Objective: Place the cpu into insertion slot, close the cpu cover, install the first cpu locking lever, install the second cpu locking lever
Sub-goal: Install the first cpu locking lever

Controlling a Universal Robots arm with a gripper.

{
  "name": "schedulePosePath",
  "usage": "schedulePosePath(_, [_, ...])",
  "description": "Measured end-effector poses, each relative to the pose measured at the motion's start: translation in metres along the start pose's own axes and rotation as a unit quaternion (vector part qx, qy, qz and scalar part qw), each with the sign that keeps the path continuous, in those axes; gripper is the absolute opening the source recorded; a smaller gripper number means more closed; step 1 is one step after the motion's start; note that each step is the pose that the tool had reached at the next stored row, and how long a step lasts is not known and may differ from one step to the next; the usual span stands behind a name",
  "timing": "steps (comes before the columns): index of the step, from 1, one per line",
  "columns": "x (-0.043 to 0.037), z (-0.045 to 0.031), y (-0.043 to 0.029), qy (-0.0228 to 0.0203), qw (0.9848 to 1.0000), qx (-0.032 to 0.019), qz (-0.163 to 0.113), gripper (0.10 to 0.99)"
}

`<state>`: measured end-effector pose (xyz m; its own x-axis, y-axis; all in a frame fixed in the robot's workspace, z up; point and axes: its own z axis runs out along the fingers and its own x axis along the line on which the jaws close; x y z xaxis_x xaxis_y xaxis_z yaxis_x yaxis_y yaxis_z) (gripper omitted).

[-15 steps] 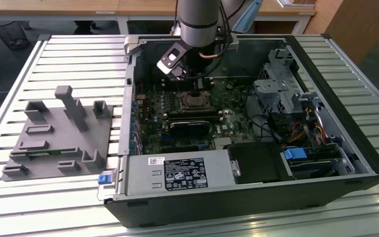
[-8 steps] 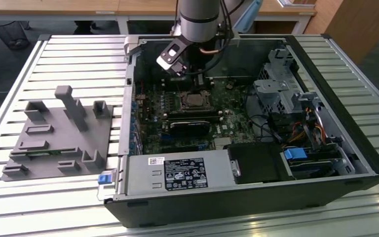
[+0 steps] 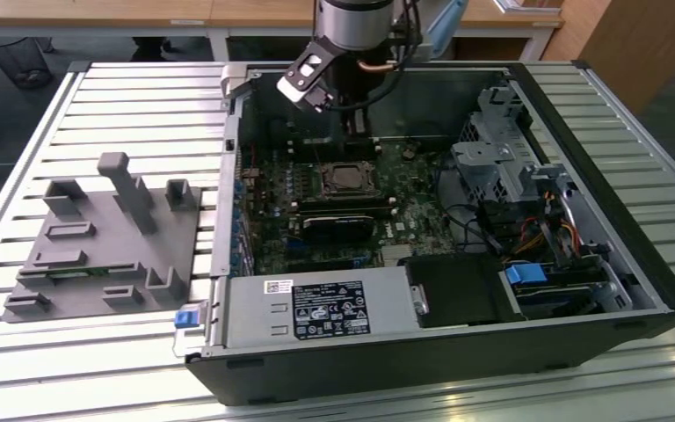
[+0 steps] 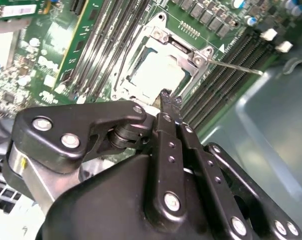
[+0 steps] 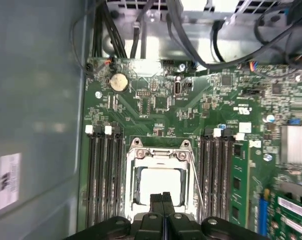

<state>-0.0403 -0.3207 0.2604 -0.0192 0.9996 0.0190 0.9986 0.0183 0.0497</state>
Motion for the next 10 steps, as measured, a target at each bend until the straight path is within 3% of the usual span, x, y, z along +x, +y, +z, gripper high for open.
schedulePosePath(2, [0.0001, -0.003, 0.0002, 0.0001, 1.0, 0.0001, -0.002, 0.106])
schedulePosePath(5, [0.0001, -0.003, 0.0002, 0.0013, 0.9996, 0.0005, -0.027, 0.106])
schedulePosePath(10, [0.0001, -0.003, 0.0001, 0.0034, 0.9977, 0.0013, -0.068, 0.106])
